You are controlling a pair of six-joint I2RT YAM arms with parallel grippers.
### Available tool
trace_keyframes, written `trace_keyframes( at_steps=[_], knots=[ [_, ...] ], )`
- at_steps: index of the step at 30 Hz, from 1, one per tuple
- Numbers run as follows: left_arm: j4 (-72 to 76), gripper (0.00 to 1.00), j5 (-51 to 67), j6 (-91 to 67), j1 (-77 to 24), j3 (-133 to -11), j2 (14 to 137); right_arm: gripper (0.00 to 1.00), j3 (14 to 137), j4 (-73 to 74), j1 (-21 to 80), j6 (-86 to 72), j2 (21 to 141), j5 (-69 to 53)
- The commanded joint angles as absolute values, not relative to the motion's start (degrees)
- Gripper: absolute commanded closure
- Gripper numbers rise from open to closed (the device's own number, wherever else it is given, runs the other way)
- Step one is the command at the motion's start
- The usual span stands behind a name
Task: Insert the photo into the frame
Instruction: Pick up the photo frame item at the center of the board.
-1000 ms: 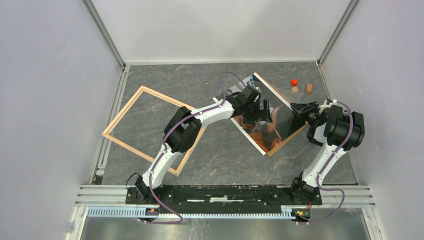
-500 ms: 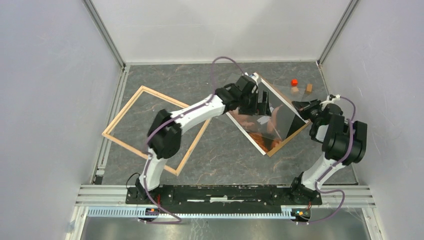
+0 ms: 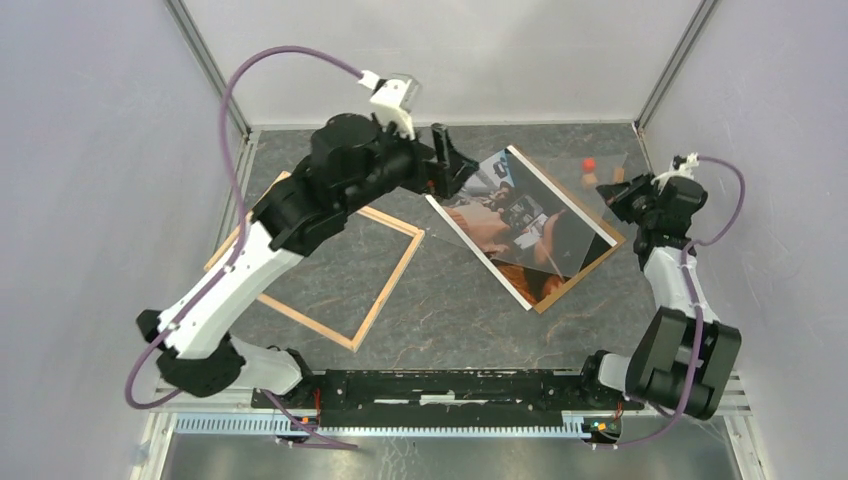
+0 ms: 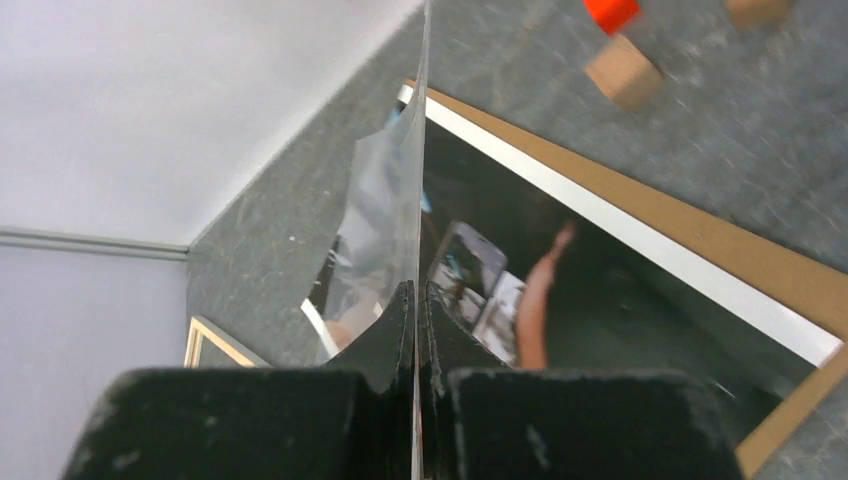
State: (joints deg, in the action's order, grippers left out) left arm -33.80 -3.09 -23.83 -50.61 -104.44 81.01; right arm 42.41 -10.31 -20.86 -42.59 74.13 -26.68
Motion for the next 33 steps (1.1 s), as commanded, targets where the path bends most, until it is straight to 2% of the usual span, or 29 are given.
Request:
trace_keyframes(
  at_steps=[1, 4, 7, 16, 21, 25, 29, 33],
  knots=[
    [-29.57, 0.0, -13.65, -14.71, -50.87, -93.78, 73.79, 1.0, 54.17, -0.22, -16.41, -38.23, 66.75, -19.62],
    [-22.57, 0.0, -15.41, -13.52, -50.27, -83.27, 65.5, 1.0, 66.09, 8.81, -11.95, -36.68, 67.14, -16.63],
    [-18.32, 0.0, -16.78, -13.38, -50.21, -77.53, 58.99, 1.0, 75.87, 11.93, -5.53, -37.96, 68.72, -14.14],
    [-11.4, 0.0, -20.94, -11.38, -50.23, -71.2, 49.45, 1.0, 93.08, 10.82, 20.47, -43.86, 77.54, -2.88],
    [-11.15, 0.0, -24.77, -10.46, -50.27, -70.56, 46.49, 1.0, 101.31, 8.17, 30.47, -45.88, 83.57, 1.61],
    [-9.41, 0.0, -28.04, -8.59, -50.19, -68.91, 45.05, 1.0, 94.13, 0.56, 35.01, -52.24, 83.76, 4.02],
    [-9.66, 0.0, -30.17, -7.91, -50.1, -68.98, 45.29, 1.0, 72.75, -13.9, 38.53, -64.13, 80.09, 8.64],
    [-8.9, 0.0, -30.56, -7.44, -50.09, -68.17, 45.76, 1.0, 52.22, -27.97, 44.34, -73.3, 77.46, 19.49]
  ],
)
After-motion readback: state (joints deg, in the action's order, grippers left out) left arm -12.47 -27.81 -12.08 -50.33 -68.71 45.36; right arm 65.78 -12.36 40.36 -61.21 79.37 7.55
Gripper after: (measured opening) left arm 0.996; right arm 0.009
